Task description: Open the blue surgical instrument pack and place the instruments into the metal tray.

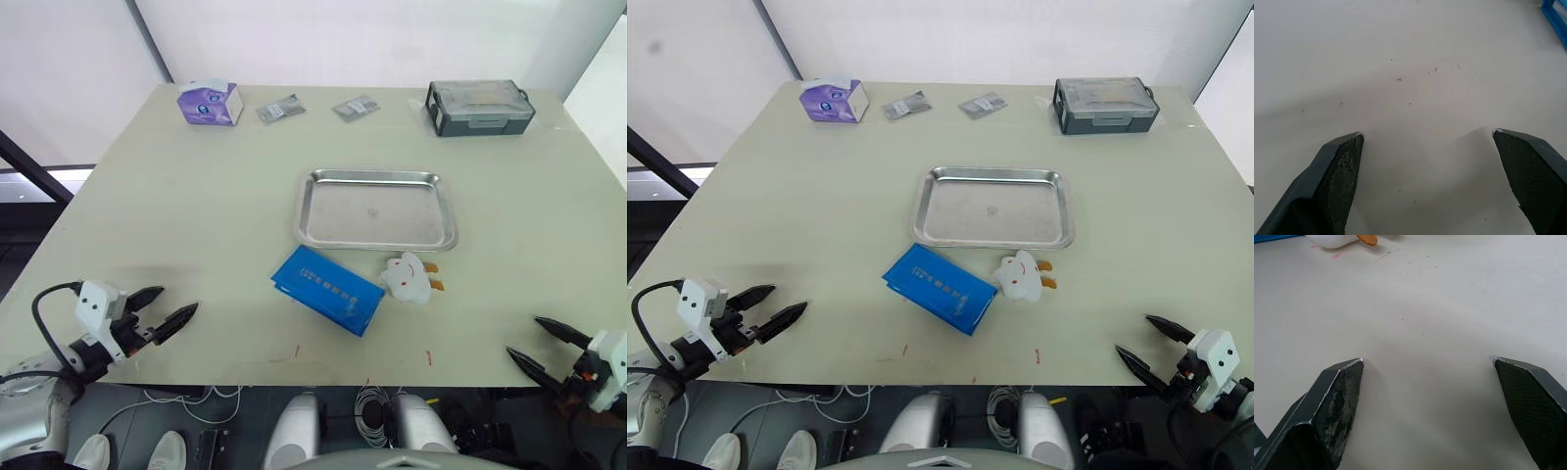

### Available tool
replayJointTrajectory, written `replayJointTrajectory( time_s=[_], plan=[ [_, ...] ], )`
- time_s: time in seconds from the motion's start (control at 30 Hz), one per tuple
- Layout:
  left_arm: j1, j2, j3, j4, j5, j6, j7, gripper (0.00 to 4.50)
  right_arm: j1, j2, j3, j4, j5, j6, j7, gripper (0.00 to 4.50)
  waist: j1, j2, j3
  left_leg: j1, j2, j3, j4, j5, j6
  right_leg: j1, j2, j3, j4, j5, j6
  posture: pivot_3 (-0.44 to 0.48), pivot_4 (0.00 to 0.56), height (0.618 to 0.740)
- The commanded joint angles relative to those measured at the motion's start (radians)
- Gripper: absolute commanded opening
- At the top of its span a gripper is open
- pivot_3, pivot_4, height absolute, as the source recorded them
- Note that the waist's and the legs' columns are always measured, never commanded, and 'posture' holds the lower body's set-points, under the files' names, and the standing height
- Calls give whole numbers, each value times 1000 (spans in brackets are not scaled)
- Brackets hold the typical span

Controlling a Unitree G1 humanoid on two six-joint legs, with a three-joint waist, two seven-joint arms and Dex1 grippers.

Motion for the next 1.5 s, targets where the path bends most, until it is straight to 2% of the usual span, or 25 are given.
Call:
replayJointTrajectory(
  time_s=[0.03, 0.33, 0.47, 0.63, 0.93, 1.17, 1.4, 1.5],
  plan=[
    [-6, 11, 12, 1, -1, -21, -15, 4500, 0, -1, -28, -26, 18, -8, 6, 4463, 0, 0, 0, 0, 0, 0, 0, 0, 0, 0, 0, 0, 0, 0, 0, 0, 150, 740],
    [3, 18, 32, -6, -43, -23, -107, 4500, -9, -1, -23, -56, 24, 5, 11, 4463, 0, 0, 0, 0, 0, 0, 0, 0, 0, 0, 0, -1, 0, 0, 0, 0, 150, 740],
    [-2, 37, 14, -28, -48, -35, -175, 4500, 6, 9, 19, -212, 44, 76, -24, 4463, 0, 0, 0, 0, 0, 0, 1, 0, 0, 0, 0, 0, 1, 0, 0, 0, 150, 740],
    [-31, 52, -28, -133, -69, -2, -222, 4500, -19, 23, 83, -348, 25, 159, -88, 4463, 0, 0, 0, 0, 0, 0, 2, 0, 0, 0, 0, 0, 1, 0, 0, 0, 150, 740],
    [-124, 94, -127, -350, -134, 105, -272, 4500, -139, 31, 233, -522, -53, 405, -283, 4463, 0, -1, 1, -1, 0, -1, 2, 0, 0, 0, 1, 0, 1, 0, 0, 0, 150, 740],
    [-207, 128, -179, -418, -205, 167, -362, 4500, -313, 77, 322, -537, -75, 604, -419, 4463, -3, 0, 2, -1, 0, -1, 3, 0, 0, -1, 3, -2, 2, 0, 0, 0, 150, 740],
    [-274, 145, -205, -449, -240, 187, -415, 4500, -392, 103, 391, -535, -78, 767, -478, 4463, -2, 0, 3, -3, -1, -2, 3, 0, 0, -1, 3, -3, 2, 0, 0, 0, 150, 740],
    [-281, 142, -203, -453, -247, 193, -417, 4500, -399, 111, 397, -541, -82, 774, -475, 3056, -4, 0, 3, -2, -1, -2, 3, 0, 0, -1, 3, -3, 2, 0, 0, 0, 150, 740]
  ],
)
